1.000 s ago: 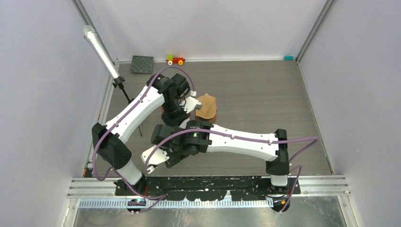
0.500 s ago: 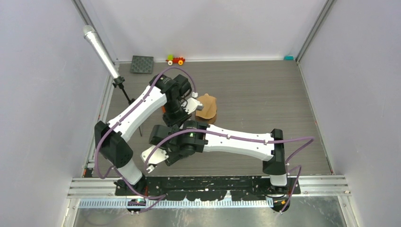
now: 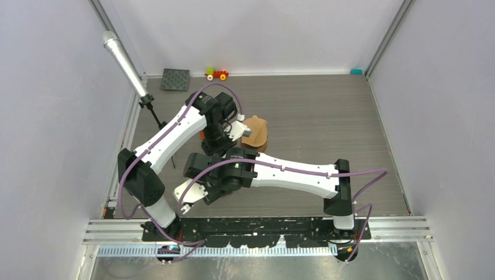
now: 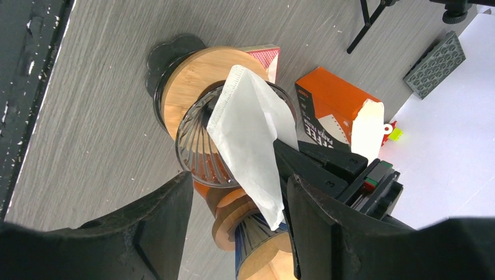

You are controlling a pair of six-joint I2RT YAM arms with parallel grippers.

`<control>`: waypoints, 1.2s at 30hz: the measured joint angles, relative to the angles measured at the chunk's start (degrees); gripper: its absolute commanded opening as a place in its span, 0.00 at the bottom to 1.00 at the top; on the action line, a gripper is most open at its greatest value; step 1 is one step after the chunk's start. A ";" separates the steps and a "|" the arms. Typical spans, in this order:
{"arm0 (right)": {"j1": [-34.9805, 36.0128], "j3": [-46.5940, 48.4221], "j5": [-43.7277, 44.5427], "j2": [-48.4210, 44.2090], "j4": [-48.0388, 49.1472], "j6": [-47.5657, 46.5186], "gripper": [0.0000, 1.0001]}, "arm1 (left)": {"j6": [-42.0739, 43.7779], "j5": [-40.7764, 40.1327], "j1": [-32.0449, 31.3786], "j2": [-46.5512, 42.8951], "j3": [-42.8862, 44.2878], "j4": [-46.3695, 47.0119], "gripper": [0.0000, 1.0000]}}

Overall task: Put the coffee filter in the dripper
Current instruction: Place the coffee filter in the coffee dripper.

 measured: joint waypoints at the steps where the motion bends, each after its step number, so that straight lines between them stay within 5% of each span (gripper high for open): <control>1: 0.00 0.02 0.15 0.13 0.00 -0.17 0.64 | 0.00 0.07 0.00 -0.02 -0.04 0.00 0.04; 13: -0.20 -0.20 1.01 1.57 -0.11 -1.18 0.61 | 0.09 0.52 -0.04 -0.24 -0.04 0.00 0.04; 24: -1.18 -2.54 1.20 1.57 -0.17 -1.95 0.47 | 0.28 0.55 -0.04 -0.68 -0.04 0.00 0.04; 36: -1.31 -2.47 1.53 1.57 -0.44 -1.92 0.51 | 0.48 0.55 -0.04 -0.74 -0.04 0.00 0.04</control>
